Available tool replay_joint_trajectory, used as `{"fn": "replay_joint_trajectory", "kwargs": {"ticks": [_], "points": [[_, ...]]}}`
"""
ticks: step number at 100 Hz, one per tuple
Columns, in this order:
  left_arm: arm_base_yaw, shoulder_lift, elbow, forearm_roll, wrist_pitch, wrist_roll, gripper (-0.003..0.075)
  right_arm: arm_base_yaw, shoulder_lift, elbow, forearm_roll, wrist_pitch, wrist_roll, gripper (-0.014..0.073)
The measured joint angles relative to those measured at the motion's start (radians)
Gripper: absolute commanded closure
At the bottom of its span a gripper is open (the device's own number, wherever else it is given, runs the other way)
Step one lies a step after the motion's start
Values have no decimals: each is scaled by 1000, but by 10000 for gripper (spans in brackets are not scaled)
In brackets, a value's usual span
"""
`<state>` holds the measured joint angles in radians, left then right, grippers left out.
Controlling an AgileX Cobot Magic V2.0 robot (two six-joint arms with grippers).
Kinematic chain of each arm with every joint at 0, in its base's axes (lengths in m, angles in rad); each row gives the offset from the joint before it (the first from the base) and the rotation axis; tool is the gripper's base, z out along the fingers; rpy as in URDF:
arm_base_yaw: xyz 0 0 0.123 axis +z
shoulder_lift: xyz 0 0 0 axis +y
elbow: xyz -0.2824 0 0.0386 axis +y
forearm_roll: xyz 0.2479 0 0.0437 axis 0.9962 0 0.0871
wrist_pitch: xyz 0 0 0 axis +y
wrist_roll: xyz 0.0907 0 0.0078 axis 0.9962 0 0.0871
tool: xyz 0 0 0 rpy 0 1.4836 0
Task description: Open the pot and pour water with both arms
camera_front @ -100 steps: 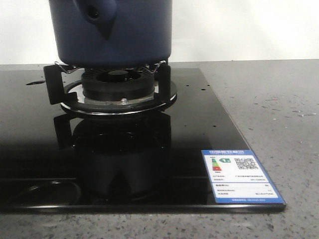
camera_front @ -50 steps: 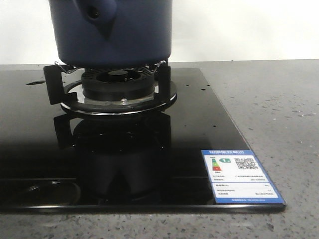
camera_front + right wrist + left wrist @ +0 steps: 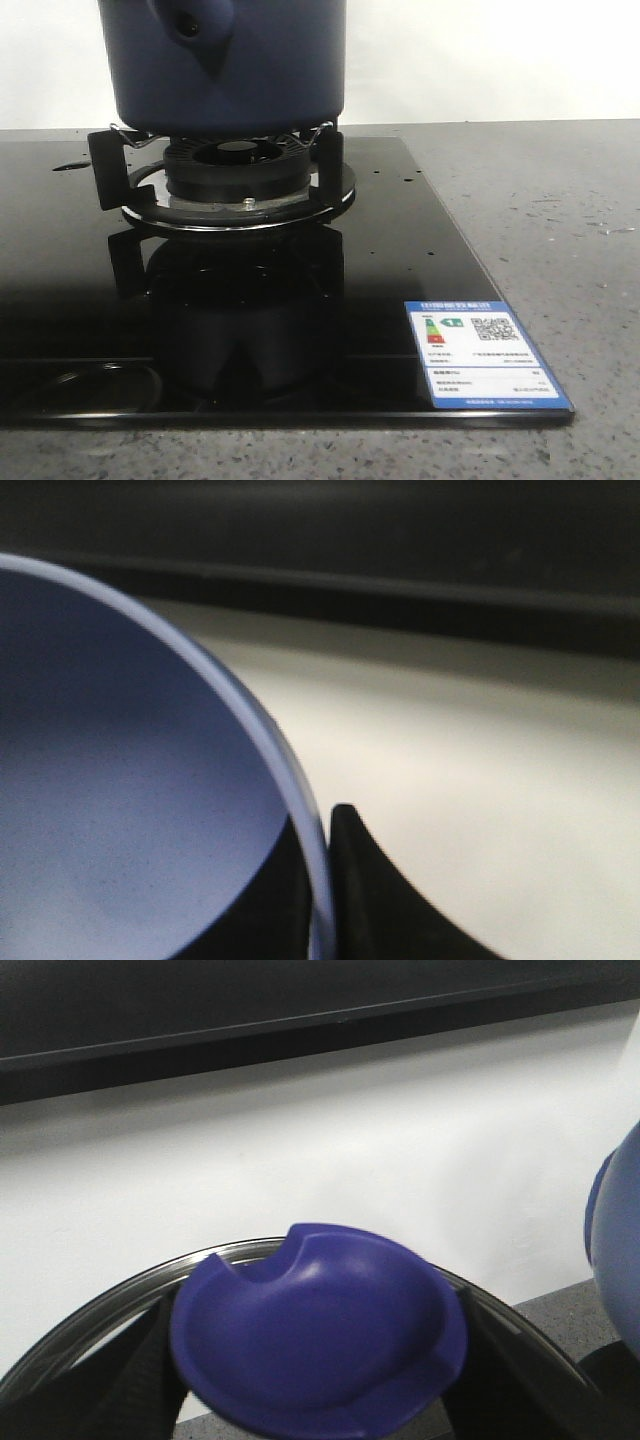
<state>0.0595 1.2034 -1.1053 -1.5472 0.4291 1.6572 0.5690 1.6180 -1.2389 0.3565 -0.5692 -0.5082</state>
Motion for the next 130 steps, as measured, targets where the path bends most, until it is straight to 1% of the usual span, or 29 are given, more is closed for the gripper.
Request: {"fn": "replay_joint_trajectory", "kwargs": {"ticks": [24,51,66,109,130], "points": [[0,0,0,0,0,0,282,0,-1,0,-60,-93,0,636],[0,0,0,0,0,0,282,0,-1,0,-76,-200,-2,636],[0,0,0,0,0,0,282,0,-1,0,-111,-246,0,636],[0,0,0,0,0,0,282,0,-1,0,-135,-253,0,636],[0,0,0,0,0,0,282,0,-1,0,-135,-218,0,636]]}}
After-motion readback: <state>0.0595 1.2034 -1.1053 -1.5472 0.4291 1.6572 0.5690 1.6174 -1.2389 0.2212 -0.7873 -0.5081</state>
